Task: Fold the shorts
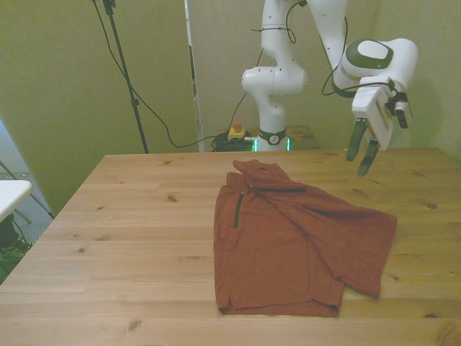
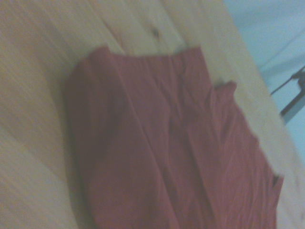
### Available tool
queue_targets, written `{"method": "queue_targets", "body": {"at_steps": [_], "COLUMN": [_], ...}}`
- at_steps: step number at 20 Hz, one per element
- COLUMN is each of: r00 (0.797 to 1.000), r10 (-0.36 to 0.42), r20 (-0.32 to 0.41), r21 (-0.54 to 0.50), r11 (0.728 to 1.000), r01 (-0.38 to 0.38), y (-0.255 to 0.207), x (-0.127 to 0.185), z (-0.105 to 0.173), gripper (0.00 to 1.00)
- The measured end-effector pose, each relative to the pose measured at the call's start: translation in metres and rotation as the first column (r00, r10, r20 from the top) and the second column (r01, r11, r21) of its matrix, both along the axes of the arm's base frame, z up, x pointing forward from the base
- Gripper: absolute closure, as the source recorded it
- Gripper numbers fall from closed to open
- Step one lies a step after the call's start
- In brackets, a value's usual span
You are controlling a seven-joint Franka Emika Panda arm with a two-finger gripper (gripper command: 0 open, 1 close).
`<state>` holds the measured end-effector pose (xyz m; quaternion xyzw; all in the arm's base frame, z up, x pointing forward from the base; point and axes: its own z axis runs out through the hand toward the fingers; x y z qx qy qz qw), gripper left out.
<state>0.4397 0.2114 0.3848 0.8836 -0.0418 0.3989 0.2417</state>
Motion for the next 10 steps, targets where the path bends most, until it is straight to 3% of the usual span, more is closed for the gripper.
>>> {"method": "queue_targets", "body": {"at_steps": [2, 5, 10], "r00": [0.999, 0.999, 0.999], "r10": [0.029, 0.033, 0.031], "r20": [0.019, -0.013, -0.016], "r21": [-0.026, -0.028, 0.01], "r11": [0.999, 0.999, 0.999], "r01": [-0.028, -0.034, -0.031], "y": [0.007, 0.008, 0.016], "x": [0.0, 0.009, 0.016], "z": [-0.018, -0.049, -0.058], "gripper": [0.0, 0.0, 0.0]}}
